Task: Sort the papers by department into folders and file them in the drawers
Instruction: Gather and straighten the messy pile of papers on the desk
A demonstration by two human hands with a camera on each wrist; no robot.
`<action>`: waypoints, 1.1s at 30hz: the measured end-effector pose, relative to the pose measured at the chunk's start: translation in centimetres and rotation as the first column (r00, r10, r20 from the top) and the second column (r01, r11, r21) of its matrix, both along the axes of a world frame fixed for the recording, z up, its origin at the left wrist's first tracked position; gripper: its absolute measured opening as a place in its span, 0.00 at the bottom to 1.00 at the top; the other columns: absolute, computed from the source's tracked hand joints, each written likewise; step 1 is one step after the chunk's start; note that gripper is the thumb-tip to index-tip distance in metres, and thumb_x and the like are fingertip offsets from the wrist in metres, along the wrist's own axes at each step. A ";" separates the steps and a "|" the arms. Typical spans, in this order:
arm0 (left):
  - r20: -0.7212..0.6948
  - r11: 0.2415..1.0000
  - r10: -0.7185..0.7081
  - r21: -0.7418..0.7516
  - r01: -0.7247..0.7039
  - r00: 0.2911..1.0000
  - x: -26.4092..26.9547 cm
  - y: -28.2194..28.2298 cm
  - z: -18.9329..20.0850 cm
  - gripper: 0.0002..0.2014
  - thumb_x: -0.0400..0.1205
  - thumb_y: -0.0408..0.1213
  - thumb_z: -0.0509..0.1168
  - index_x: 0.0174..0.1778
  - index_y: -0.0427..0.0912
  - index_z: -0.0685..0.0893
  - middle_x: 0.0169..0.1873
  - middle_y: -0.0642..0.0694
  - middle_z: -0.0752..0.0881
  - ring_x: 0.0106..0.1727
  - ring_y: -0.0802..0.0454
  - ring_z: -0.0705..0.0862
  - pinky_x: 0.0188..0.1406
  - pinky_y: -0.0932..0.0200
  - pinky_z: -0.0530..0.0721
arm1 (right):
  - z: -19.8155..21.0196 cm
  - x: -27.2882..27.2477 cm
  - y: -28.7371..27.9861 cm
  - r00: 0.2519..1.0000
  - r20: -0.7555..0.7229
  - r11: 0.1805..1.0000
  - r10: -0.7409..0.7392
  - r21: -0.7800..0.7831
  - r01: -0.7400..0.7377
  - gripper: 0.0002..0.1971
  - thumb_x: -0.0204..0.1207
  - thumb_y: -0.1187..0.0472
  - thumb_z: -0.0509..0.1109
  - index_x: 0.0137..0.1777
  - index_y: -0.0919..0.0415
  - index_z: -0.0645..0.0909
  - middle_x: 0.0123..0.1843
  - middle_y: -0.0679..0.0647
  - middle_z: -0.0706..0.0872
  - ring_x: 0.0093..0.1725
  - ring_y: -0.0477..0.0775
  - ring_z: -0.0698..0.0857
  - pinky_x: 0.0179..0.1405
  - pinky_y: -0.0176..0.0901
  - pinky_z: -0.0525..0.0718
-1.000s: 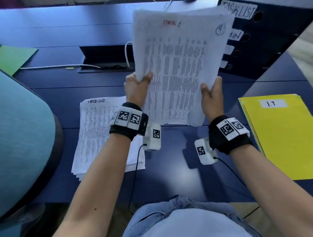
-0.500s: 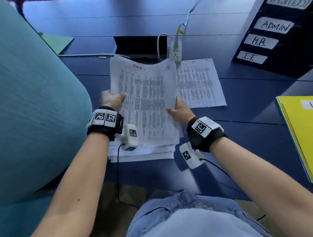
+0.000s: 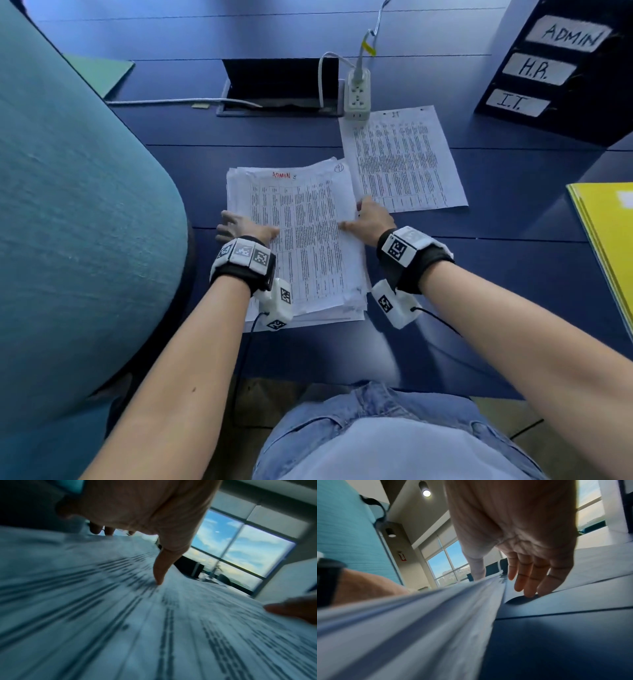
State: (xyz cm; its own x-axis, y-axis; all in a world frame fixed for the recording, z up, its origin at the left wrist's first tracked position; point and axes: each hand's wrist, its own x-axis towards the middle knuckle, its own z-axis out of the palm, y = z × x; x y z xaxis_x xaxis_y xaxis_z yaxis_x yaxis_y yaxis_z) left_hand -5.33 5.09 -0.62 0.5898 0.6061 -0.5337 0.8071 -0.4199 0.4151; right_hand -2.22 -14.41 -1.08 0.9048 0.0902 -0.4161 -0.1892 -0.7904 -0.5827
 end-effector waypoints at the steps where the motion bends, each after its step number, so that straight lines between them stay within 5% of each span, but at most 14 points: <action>1: 0.008 0.996 -0.047 0.071 0.047 0.999 0.5 -0.7 0.1 0.53 0.74 0.38 0.72 0.81 0.41 0.36 0.80 0.32 0.41 0.81 0.35 0.40 0.76 0.33 0.41 | 0.0 0.7 -0.5 1.000 0.003 1.000 -0.014 -0.004 0.014 0.28 0.75 0.53 0.71 0.68 0.68 0.67 0.66 0.63 0.77 0.64 0.62 0.77 0.59 0.47 0.75; 4: 0.090 0.936 -0.295 0.227 0.269 0.951 2.4 -3.2 0.3 0.52 0.73 0.33 0.70 0.80 0.56 0.37 0.80 0.34 0.37 0.80 0.35 0.37 0.73 0.26 0.40 | -0.2 3.1 -2.3 0.997 0.013 0.996 -0.076 -0.049 0.077 0.29 0.76 0.52 0.70 0.70 0.69 0.66 0.69 0.64 0.75 0.68 0.63 0.75 0.64 0.50 0.73; 8: 0.050 0.807 -0.590 0.066 0.587 0.806 4.2 -7.2 0.2 0.50 0.72 0.55 0.72 0.80 0.62 0.43 0.81 0.41 0.38 0.81 0.36 0.36 0.72 0.25 0.40 | -0.7 5.9 -4.9 0.989 0.038 0.963 -0.141 -0.227 0.146 0.30 0.76 0.53 0.69 0.72 0.67 0.65 0.73 0.65 0.69 0.72 0.65 0.68 0.70 0.55 0.70; 13: -0.048 0.773 -0.625 0.096 0.627 0.779 4.7 -9.1 -1.4 0.45 0.72 0.56 0.71 0.80 0.63 0.49 0.81 0.45 0.42 0.81 0.36 0.38 0.73 0.25 0.44 | -1.3 7.8 -8.8 0.935 0.076 0.865 -0.346 -0.361 0.349 0.33 0.73 0.57 0.70 0.73 0.67 0.61 0.75 0.65 0.63 0.75 0.65 0.60 0.72 0.55 0.63; 19: -0.085 0.768 -0.623 0.123 0.629 0.777 4.9 -9.4 -1.5 0.47 0.71 0.55 0.72 0.80 0.64 0.48 0.80 0.44 0.44 0.80 0.36 0.40 0.72 0.24 0.46 | -1.6 8.7 -11.1 0.892 0.057 0.814 -0.448 -0.387 0.433 0.50 0.64 0.41 0.77 0.76 0.70 0.58 0.75 0.64 0.63 0.74 0.64 0.63 0.72 0.55 0.63; 22: -0.093 0.767 -0.625 0.109 0.632 0.775 5.0 -9.4 -1.5 0.47 0.71 0.54 0.72 0.80 0.64 0.47 0.80 0.44 0.43 0.80 0.35 0.39 0.72 0.23 0.44 | -1.6 9.2 -10.5 0.872 0.024 0.842 -0.488 -0.249 0.478 0.37 0.71 0.54 0.75 0.73 0.70 0.62 0.73 0.65 0.69 0.72 0.64 0.71 0.68 0.53 0.71; 25: -0.105 0.766 -0.626 0.103 0.634 0.773 5.0 -9.4 -1.4 0.47 0.72 0.54 0.71 0.80 0.64 0.46 0.80 0.44 0.42 0.80 0.35 0.39 0.71 0.23 0.44 | -1.2 8.7 -9.1 0.882 0.050 0.872 -0.469 -0.130 0.472 0.16 0.79 0.68 0.61 0.65 0.69 0.73 0.66 0.65 0.79 0.64 0.64 0.79 0.56 0.48 0.77; 29: -0.089 0.769 -0.624 0.104 0.630 0.776 5.0 -9.4 -1.6 0.47 0.72 0.55 0.71 0.80 0.64 0.47 0.80 0.45 0.43 0.80 0.35 0.39 0.71 0.23 0.45 | 0.1 6.4 -7.1 0.885 0.212 0.905 -0.414 -0.008 0.425 0.11 0.78 0.70 0.56 0.57 0.68 0.75 0.56 0.65 0.83 0.56 0.65 0.82 0.45 0.45 0.75; 33: -0.086 0.766 -0.628 0.105 0.634 0.774 4.7 -9.3 -1.5 0.46 0.72 0.57 0.70 0.80 0.64 0.47 0.81 0.45 0.43 0.80 0.35 0.40 0.71 0.24 0.45 | 2.5 3.6 -5.6 0.817 0.412 0.911 -0.403 0.090 0.403 0.10 0.78 0.71 0.58 0.58 0.68 0.75 0.54 0.66 0.85 0.54 0.67 0.82 0.48 0.46 0.77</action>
State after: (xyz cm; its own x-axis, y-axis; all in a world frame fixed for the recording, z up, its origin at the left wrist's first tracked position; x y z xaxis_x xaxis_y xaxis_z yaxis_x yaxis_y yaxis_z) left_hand -0.60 -4.17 -2.08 0.8401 0.1667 -0.5162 0.3584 -0.8849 0.2976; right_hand 1.36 -19.98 1.40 0.9471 -0.3208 0.0038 -0.2334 -0.6973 -0.6778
